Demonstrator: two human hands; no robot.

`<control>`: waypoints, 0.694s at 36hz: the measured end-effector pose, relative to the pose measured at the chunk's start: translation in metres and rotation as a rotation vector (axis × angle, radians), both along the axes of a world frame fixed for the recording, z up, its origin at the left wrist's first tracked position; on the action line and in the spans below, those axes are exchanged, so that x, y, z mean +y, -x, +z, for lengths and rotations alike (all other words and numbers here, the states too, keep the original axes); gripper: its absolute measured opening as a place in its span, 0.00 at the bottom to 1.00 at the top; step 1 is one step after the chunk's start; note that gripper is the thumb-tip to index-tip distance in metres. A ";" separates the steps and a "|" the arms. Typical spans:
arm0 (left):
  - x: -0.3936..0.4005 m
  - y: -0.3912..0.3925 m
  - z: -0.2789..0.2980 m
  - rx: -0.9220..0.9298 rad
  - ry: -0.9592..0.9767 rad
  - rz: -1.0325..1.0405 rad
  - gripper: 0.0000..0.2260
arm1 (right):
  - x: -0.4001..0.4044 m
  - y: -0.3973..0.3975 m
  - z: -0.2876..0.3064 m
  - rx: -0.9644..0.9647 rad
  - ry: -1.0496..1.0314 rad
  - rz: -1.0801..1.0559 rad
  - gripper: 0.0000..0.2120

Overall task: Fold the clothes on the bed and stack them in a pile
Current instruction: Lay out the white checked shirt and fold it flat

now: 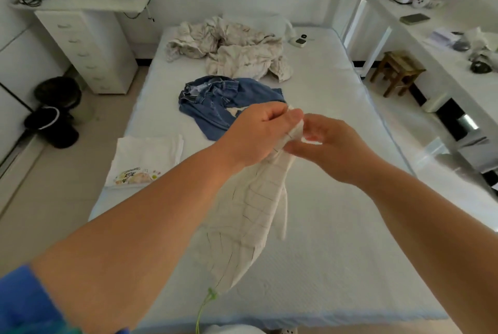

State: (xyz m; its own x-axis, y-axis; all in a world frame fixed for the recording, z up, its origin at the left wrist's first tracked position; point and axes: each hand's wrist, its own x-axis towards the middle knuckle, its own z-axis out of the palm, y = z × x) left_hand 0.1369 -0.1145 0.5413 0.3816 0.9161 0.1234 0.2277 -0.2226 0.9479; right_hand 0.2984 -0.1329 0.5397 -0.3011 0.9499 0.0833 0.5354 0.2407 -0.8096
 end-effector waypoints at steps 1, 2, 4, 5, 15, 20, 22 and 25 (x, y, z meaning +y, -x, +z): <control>0.001 0.004 -0.003 -0.039 0.034 -0.014 0.16 | 0.001 0.002 0.000 0.053 0.005 -0.009 0.08; 0.002 0.010 -0.007 -0.061 0.075 -0.034 0.14 | 0.002 0.004 -0.001 0.114 0.015 -0.012 0.09; 0.002 0.023 -0.017 0.009 0.153 -0.102 0.12 | 0.002 0.006 -0.002 0.278 0.074 0.024 0.10; 0.001 0.029 -0.023 0.097 0.189 -0.144 0.12 | 0.001 0.006 -0.003 0.355 0.106 0.039 0.09; 0.001 0.048 -0.034 0.235 0.400 -0.264 0.17 | 0.008 0.001 -0.010 0.438 0.263 -0.081 0.09; 0.006 0.041 -0.028 0.229 0.455 -0.216 0.25 | 0.008 -0.003 -0.010 0.456 0.298 -0.113 0.08; 0.009 0.036 -0.026 0.254 0.425 -0.154 0.28 | 0.010 -0.005 -0.013 0.337 0.265 -0.203 0.06; 0.009 0.028 -0.021 0.186 0.373 -0.075 0.26 | 0.010 -0.007 -0.020 -0.027 0.080 -0.500 0.12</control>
